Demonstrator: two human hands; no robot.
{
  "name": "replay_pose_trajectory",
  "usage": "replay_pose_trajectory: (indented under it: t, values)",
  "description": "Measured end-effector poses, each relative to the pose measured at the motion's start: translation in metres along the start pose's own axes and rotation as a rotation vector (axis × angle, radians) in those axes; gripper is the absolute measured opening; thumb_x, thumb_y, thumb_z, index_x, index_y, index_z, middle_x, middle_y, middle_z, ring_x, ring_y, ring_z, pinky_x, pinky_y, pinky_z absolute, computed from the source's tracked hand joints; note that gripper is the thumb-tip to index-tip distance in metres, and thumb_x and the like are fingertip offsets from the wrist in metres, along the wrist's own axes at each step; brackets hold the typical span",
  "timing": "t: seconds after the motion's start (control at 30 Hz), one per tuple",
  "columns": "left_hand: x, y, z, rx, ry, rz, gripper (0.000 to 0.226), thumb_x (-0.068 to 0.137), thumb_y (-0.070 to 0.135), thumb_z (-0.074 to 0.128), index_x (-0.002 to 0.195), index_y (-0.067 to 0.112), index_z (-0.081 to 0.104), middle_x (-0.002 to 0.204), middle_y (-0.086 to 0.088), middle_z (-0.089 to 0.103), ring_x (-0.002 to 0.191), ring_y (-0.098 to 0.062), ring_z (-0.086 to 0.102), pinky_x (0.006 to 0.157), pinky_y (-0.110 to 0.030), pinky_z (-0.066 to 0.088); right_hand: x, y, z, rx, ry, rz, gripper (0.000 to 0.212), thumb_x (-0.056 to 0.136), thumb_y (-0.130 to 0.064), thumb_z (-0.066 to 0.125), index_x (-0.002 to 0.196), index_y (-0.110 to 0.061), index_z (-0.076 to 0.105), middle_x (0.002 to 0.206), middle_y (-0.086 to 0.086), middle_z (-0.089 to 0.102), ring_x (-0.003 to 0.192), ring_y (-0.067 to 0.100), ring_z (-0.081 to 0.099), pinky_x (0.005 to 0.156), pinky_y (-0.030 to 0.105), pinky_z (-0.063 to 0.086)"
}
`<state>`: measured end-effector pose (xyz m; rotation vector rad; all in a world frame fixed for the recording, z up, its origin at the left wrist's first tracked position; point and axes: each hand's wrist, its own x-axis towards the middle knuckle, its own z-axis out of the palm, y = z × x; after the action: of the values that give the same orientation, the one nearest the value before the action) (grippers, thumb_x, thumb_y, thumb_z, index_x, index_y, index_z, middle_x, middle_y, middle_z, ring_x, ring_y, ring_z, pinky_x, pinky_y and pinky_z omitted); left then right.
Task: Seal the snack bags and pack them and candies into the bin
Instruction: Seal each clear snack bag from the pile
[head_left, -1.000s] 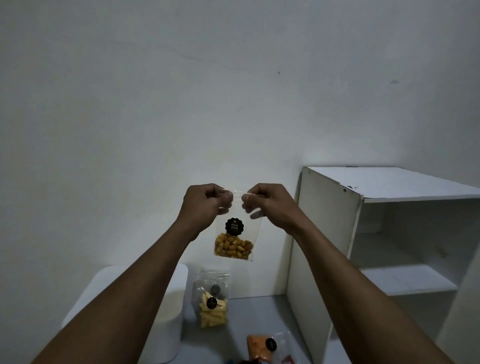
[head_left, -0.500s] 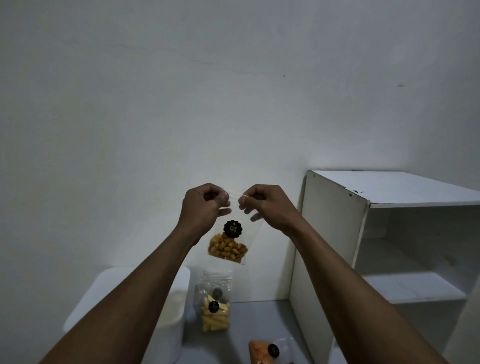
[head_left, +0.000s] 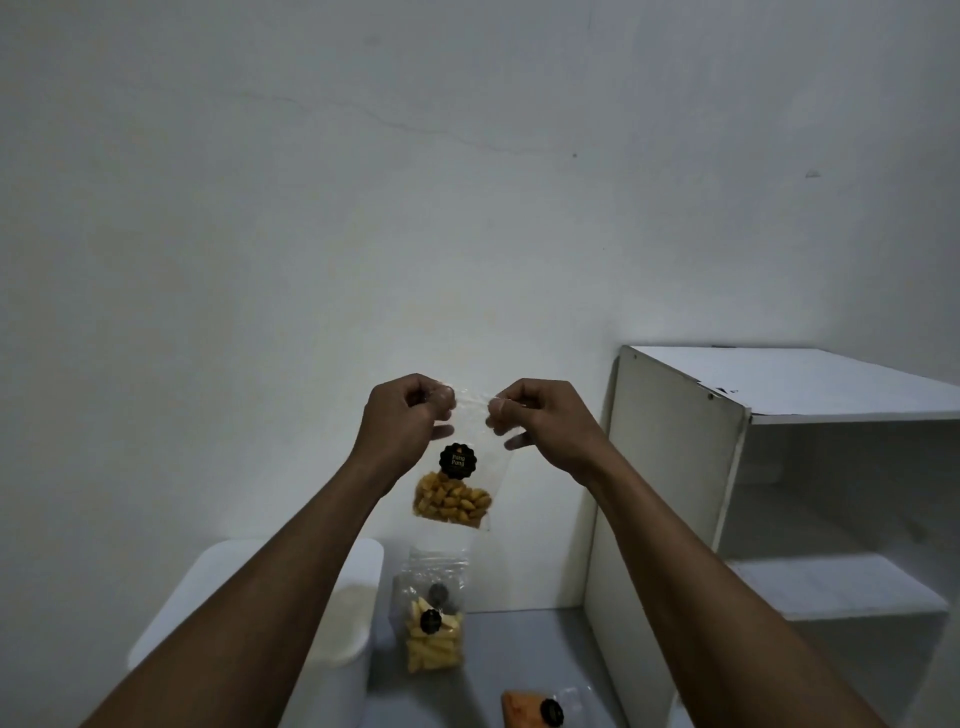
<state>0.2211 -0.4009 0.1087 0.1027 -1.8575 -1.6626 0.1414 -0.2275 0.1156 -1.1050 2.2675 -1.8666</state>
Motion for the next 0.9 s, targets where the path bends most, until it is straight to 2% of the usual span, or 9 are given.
replay_pose_trajectory:
  t: [0.1,0.17,0.3,0.4,0.53,0.67,0.8,0.9]
  values:
    - [-0.002,0.001,0.001,-0.084,-0.099,-0.088,0.017,0.091,0.019,0.068,0.093,0.001,0.07,0.094,-0.015,0.073,0.082,-0.02,0.067,0.072,-0.031,0.06,0.002,-0.003,0.0,-0.009,0.03,-0.021,0.012,0.09,-0.005,0.067,0.087,0.007,0.07,0.077,0.018,0.073,0.061,0.016,0.065,0.062,0.029,0.056]
    - [-0.001,0.0,0.0,-0.037,-0.149,-0.09,0.019,0.088,0.02,0.072,0.094,0.003,0.073,0.095,-0.013,0.074,0.082,-0.019,0.066,0.069,-0.027,0.057,0.001,-0.004,0.002,-0.006,0.013,-0.023,0.012,0.09,-0.004,0.069,0.09,0.008,0.07,0.078,0.02,0.073,0.06,0.016,0.066,0.062,0.027,0.057]
    - [0.004,-0.004,-0.003,0.041,-0.079,-0.005,0.007,0.086,0.011,0.072,0.082,0.007,0.076,0.087,-0.014,0.075,0.081,-0.023,0.068,0.076,-0.031,0.06,-0.001,-0.001,0.004,0.097,0.008,0.025,0.016,0.088,-0.006,0.071,0.096,0.007,0.069,0.087,0.022,0.074,0.069,0.02,0.071,0.07,0.031,0.059]
    - [0.007,-0.008,-0.005,0.053,-0.032,0.027,0.008,0.085,0.012,0.074,0.079,0.007,0.076,0.083,-0.014,0.075,0.083,-0.028,0.071,0.08,-0.036,0.06,-0.002,0.004,0.002,0.123,-0.026,0.065,0.008,0.093,-0.009,0.065,0.091,-0.001,0.066,0.092,0.019,0.076,0.081,0.024,0.074,0.072,0.034,0.059]
    - [0.004,-0.008,-0.008,-0.008,-0.115,-0.037,0.016,0.084,0.019,0.076,0.089,0.003,0.075,0.087,-0.012,0.076,0.085,-0.023,0.071,0.075,-0.031,0.06,-0.002,0.005,0.001,0.052,0.015,0.038,0.01,0.091,-0.002,0.064,0.082,-0.003,0.067,0.087,0.016,0.076,0.077,0.021,0.073,0.071,0.031,0.058]
    - [0.003,-0.007,-0.012,0.021,-0.217,-0.077,0.014,0.085,0.019,0.075,0.09,0.006,0.076,0.092,-0.011,0.076,0.081,-0.014,0.068,0.073,-0.028,0.058,-0.004,0.005,0.003,0.059,0.06,0.027,0.008,0.09,-0.004,0.068,0.084,0.001,0.069,0.085,0.015,0.077,0.076,0.023,0.074,0.071,0.034,0.058]
    - [0.004,-0.008,-0.012,0.05,-0.169,-0.029,0.009,0.086,0.012,0.073,0.08,0.005,0.074,0.086,-0.013,0.075,0.082,-0.019,0.069,0.075,-0.03,0.057,-0.008,0.004,0.009,0.072,0.019,0.053,0.007,0.093,-0.01,0.064,0.092,-0.004,0.067,0.092,0.012,0.077,0.088,0.024,0.074,0.075,0.038,0.059]
    - [0.005,-0.011,-0.013,0.046,-0.167,-0.027,0.01,0.085,0.011,0.073,0.078,0.004,0.073,0.084,-0.014,0.075,0.085,-0.024,0.071,0.076,-0.031,0.059,-0.01,0.004,0.015,0.056,0.025,0.065,0.013,0.095,-0.012,0.062,0.098,0.001,0.066,0.094,0.014,0.076,0.092,0.027,0.072,0.077,0.039,0.059]
